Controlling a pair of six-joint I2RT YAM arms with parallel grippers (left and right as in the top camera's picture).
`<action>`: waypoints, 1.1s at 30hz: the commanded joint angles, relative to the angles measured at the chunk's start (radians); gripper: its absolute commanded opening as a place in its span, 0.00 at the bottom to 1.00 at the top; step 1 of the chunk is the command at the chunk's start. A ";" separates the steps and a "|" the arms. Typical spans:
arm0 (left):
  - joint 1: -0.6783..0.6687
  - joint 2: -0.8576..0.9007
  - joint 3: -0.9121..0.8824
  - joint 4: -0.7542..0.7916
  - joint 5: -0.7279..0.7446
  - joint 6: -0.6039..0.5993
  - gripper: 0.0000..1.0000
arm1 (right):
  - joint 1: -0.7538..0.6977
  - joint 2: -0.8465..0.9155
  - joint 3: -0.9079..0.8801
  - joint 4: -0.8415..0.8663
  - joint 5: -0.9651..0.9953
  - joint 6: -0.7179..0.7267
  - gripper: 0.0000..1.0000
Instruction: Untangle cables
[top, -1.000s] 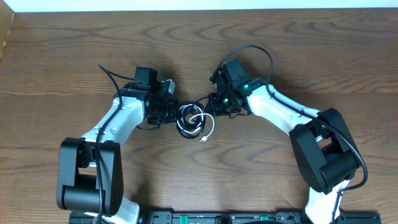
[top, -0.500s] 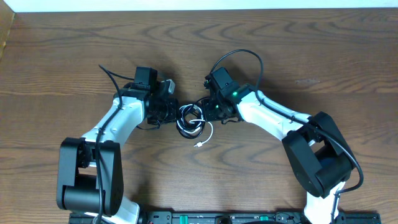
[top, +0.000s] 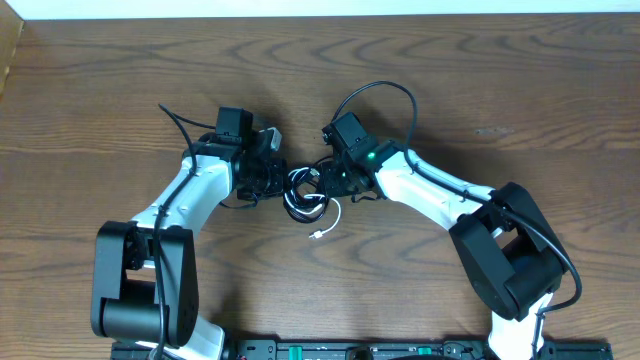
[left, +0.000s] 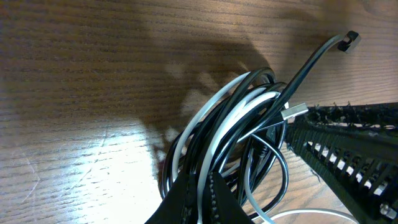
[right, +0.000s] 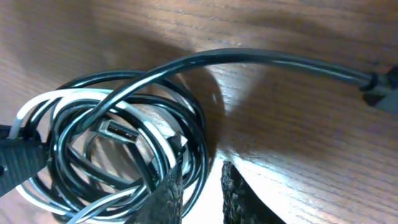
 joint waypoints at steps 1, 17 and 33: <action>0.000 -0.013 0.011 -0.002 0.006 -0.001 0.08 | 0.022 -0.026 0.011 0.005 0.030 0.030 0.19; 0.000 -0.013 0.011 -0.002 0.005 -0.001 0.08 | 0.051 -0.026 0.011 0.047 0.045 0.029 0.21; 0.000 -0.011 0.011 -0.033 -0.165 -0.077 0.35 | 0.051 -0.026 0.011 0.047 0.083 0.029 0.19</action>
